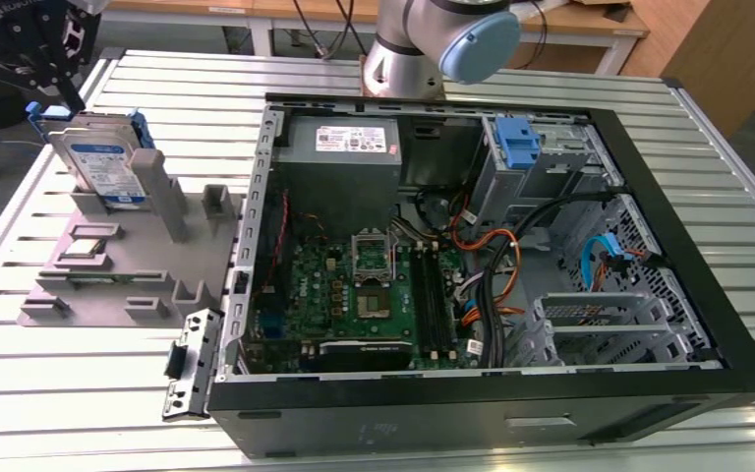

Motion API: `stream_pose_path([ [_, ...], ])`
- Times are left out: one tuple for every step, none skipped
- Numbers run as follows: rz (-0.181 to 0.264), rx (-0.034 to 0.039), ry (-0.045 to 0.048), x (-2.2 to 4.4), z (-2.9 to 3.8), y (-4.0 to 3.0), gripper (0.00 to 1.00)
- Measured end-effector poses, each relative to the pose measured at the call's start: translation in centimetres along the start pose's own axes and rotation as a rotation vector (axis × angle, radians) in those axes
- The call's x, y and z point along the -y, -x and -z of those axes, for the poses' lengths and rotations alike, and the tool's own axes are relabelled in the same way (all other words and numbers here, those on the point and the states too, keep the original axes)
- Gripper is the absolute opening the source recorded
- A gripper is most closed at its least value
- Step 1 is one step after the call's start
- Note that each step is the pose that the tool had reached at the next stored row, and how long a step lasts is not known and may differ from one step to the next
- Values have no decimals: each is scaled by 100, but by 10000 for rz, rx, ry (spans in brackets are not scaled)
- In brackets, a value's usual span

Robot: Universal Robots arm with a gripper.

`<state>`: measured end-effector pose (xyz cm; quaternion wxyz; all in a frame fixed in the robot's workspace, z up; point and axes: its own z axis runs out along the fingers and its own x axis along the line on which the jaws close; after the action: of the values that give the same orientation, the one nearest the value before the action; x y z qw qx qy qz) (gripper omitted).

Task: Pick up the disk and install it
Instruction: 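Pick up the disk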

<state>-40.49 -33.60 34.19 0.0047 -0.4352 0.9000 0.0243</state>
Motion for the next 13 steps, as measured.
stream_pose_path([
  [39, -1, 2, 0, 0, 0, 10],
  [94, -3, 4, 0, 0, 0, 10],
  [171, -6, 6, 0, 0, 0, 10],
  [285, -10, 9, 0, 0, 0, 10],
  [417, -15, 13, 0, -1, 0, 10],
  [551, -20, 18, 0, -1, 0, 10],
  [691, -26, 22, 0, -1, 0, 10],
  [842, -30, 27, 0, -2, 0, 10],
  [997, -36, 31, 0, -3, 0, 10],
  [1152, -40, 36, 0, -4, 0, 10],
  [1321, -45, 40, 0, -5, 0, 10],
  [1474, -49, 45, 0, -5, 0, 10],
  [1624, -53, 50, 0, -5, 0, 10],
])
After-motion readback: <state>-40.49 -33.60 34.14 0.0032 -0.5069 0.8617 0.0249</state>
